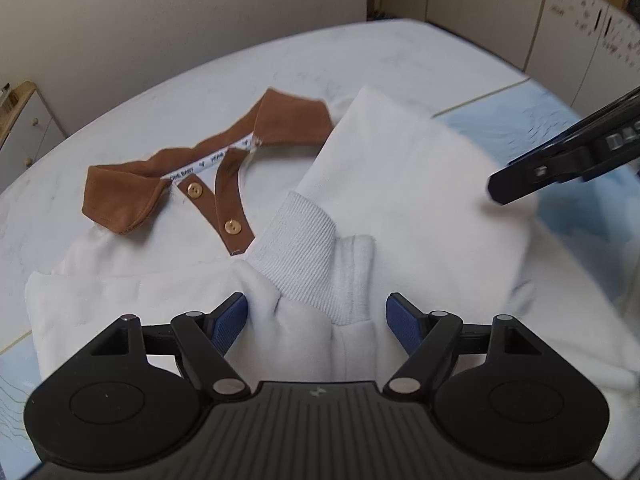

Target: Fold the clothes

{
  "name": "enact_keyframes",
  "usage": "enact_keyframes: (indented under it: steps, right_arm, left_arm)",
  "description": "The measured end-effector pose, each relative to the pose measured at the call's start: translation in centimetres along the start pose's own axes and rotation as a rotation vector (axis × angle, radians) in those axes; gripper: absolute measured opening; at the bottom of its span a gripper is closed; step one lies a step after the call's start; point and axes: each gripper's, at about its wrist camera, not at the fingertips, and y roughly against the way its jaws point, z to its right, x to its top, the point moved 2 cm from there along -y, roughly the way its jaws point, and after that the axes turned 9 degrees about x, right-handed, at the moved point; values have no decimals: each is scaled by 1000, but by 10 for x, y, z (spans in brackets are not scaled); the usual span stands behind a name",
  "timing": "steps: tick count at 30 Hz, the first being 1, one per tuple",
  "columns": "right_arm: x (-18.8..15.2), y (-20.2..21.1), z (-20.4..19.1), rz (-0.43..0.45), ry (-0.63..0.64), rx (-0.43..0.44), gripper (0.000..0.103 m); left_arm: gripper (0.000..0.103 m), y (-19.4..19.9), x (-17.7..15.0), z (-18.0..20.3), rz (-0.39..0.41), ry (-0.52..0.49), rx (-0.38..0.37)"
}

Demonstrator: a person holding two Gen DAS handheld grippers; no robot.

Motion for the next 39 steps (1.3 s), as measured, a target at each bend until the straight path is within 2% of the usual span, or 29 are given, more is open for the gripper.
enact_keyframes:
  steps: [3, 6, 7, 8, 11, 15, 18, 20, 22, 25, 30, 32, 35, 39]
  right_arm:
    - [-6, -20, 14, -47, -45, -3, 103]
    - [-9, -22, 21, -25, -70, 25, 103]
    - [-9, -22, 20, -28, -63, 25, 103]
    - [-9, -21, 20, -30, -56, 25, 103]
    - [-10, -21, 20, -32, -43, 24, 103]
    - [-11, -20, 19, -32, -30, 21, 103]
    - [-12, -19, 22, -27, -31, 31, 103]
    - [-11, -19, 23, -29, -38, 39, 103]
    - [-9, -20, 24, -36, -43, 43, 103]
    - [-3, -14, 17, -53, -20, 33, 103]
    - [24, 13, 6, -4, 119, -11, 103]
    - [31, 14, 4, -10, 144, -20, 103]
    - [29, 5, -1, -35, 166, -26, 103]
    - [15, -10, -4, -71, 145, -15, 103]
  left_arm:
    - [75, -4, -8, -9, -10, 71, 0]
    - [53, -1, -16, -26, 5, 166, 1]
    - [37, 2, -19, -32, 10, 199, 10]
    - [30, 5, -24, -38, 14, 231, 22]
    - [27, 15, -43, -58, 26, 347, 53]
    - [28, 36, -71, -79, 27, 489, 42]
    - [33, 51, -90, -86, 14, 536, 1]
    - [59, 59, -100, -88, -11, 531, 14]
    - [64, 68, -103, -96, -1, 532, 18]
    - [65, 82, -104, -109, 23, 532, 25]
    - [63, 106, -107, -130, 64, 532, 37]
    - [69, 105, -99, -135, 67, 493, 29]
    - [69, 88, -91, -128, 14, 430, -25]
    - [73, 56, -97, -105, -106, 354, -87]
